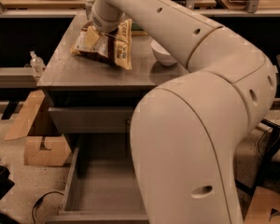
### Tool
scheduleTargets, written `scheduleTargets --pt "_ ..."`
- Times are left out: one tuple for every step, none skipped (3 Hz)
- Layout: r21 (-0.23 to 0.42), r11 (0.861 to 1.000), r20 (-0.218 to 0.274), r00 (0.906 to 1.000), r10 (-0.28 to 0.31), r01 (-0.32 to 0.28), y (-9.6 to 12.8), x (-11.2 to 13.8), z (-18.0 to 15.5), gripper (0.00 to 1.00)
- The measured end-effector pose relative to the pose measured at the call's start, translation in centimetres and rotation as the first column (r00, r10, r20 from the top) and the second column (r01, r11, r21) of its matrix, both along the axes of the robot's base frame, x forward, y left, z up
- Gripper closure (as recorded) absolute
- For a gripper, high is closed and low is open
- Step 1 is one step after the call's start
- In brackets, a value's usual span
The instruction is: Pick brown chip bag from middle drawer and place on counter
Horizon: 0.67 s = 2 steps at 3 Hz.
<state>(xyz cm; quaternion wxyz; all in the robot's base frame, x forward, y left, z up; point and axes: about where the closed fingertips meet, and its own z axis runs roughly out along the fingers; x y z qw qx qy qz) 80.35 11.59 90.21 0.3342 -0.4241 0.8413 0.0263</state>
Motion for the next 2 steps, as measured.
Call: scheduleTargets --pt "-0.001 1.0 -0.003 1.0 0.001 -0.001 0.08 0.01 -0.2 0.0" --pt "-0.001 1.0 -0.003 1.0 0.001 -0.001 0.08 0.01 -0.2 0.0"
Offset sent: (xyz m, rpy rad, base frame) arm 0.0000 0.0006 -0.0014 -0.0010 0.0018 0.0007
